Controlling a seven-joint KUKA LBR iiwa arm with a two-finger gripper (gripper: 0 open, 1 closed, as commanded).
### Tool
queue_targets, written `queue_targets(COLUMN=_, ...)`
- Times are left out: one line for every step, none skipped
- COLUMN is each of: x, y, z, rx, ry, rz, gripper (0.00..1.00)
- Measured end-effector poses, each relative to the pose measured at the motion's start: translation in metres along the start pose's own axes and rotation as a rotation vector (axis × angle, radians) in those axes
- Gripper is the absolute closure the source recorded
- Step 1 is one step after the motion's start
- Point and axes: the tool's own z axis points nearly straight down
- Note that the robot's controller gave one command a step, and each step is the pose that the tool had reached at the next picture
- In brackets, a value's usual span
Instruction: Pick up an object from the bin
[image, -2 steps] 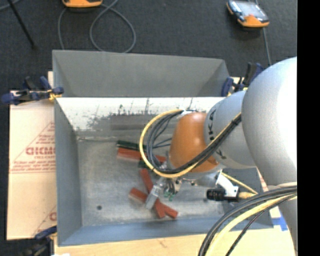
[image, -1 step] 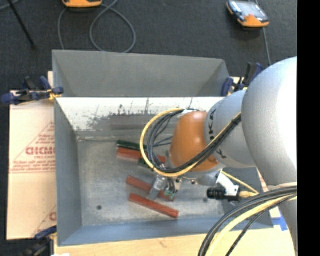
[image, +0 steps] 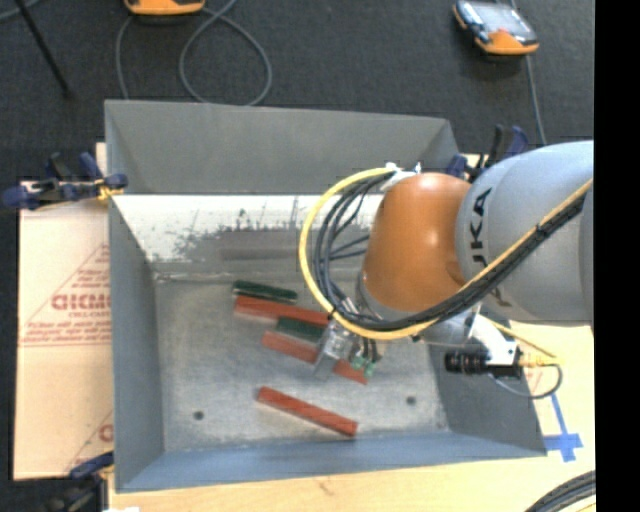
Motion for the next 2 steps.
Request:
queue_targets(x=-0.014, y=-0.031, z=-0.017, rx=0.004, ry=0.002, rz=0.028, gripper=1.00)
queue_targets(x=-0.023, y=-0.045, z=-0.046, rx=0.003, ry=0.001, rz=0.047, gripper=1.00)
